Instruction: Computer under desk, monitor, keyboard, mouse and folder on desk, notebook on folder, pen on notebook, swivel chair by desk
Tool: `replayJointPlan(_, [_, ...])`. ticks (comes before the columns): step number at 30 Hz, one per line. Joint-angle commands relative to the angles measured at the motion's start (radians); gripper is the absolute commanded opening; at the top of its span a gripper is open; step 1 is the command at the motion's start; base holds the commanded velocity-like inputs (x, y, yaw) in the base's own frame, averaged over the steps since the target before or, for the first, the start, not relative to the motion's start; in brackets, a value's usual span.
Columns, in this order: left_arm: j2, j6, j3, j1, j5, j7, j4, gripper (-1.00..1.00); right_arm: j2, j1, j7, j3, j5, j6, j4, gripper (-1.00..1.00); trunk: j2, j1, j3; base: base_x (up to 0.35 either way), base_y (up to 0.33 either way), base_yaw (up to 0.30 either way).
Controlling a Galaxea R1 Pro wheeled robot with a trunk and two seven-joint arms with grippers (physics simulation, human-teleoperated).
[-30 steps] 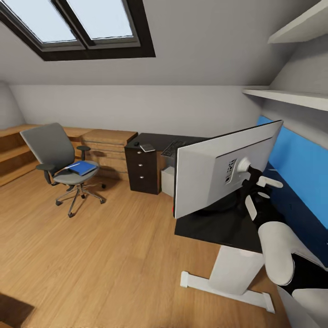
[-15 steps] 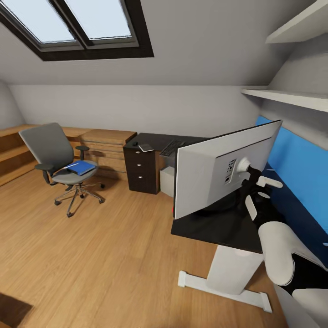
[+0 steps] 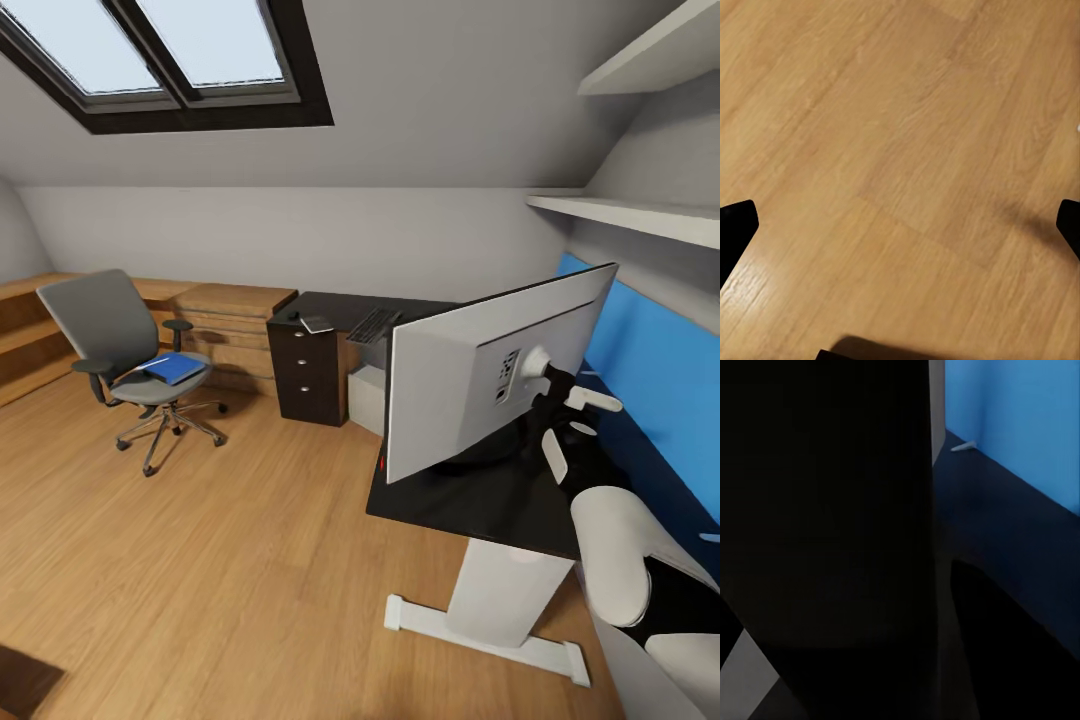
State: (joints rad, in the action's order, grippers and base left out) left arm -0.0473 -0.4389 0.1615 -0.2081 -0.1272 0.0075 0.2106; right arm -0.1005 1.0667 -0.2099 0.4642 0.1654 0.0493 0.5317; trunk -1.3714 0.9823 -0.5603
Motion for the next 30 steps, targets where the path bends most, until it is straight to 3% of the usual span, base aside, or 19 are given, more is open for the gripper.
replayJointPlan(1, [0.0, -0.003, 0.0, -0.001, -0.006, 0.0, 0.0, 1.0, -0.003, 0.001, 0.009, -0.002, 0.015, 0.006, 0.002, -1.0, -0.001, 0.0, -0.001, 0.0, -0.002, 0.0])
replayJointPlan(7, [0.0, -0.003, 0.0, -0.001, -0.006, 0.0, 0.0, 1.0, -0.009, 0.001, 0.037, -0.002, 0.016, 0.006, 0.001, -1.0, -0.001, 0.0, -0.001, 0.0, 0.0, 0.0])
replayJointPlan(30, [0.001, -0.003, 0.0, -0.001, -0.006, 0.0, -0.001, 1.0, -0.012, 0.001, 0.043, -0.002, 0.018, 0.003, 0.001, -1.0, -0.001, 0.0, -0.001, 0.001, -0.001, 0.0])
